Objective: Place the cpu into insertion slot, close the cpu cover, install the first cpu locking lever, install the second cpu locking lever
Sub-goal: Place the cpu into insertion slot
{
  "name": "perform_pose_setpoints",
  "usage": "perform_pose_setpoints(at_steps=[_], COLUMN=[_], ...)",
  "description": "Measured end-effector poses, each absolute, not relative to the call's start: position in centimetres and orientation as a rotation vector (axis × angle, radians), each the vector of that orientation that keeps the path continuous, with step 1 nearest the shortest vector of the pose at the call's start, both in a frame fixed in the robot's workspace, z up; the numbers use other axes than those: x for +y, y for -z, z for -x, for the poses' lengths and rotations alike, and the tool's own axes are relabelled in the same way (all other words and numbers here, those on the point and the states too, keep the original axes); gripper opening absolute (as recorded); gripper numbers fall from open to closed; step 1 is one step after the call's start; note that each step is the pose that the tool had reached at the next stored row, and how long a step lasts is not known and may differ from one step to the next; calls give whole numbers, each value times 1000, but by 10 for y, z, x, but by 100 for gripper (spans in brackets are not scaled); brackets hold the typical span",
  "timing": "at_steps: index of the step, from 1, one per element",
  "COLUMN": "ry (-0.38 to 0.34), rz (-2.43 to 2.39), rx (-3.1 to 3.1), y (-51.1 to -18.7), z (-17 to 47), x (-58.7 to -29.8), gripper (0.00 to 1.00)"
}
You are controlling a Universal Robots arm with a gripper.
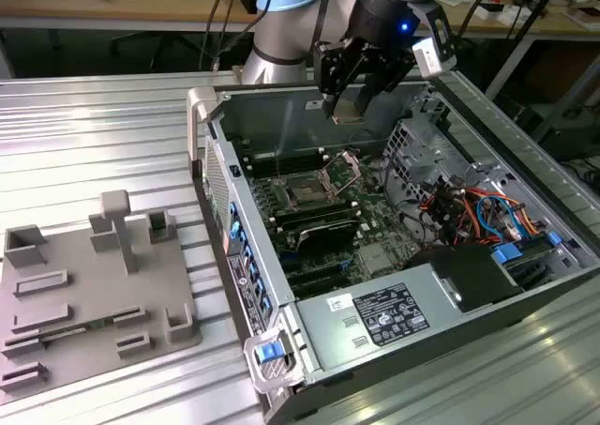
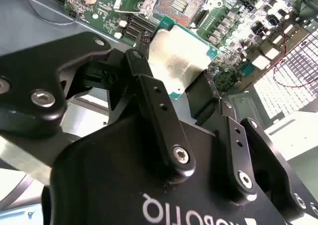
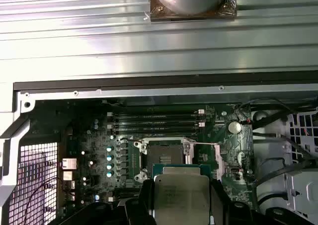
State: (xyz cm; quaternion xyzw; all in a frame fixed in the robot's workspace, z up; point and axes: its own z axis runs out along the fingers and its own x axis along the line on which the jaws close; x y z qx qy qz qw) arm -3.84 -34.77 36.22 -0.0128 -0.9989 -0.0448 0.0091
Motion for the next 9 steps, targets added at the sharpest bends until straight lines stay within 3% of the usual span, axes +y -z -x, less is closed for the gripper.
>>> perform_pose_setpoints(at_steps=[9], ry=[138], rz=[49], rx=[-3120], y=[-362], z=[38], x=[-348], gripper=[55])
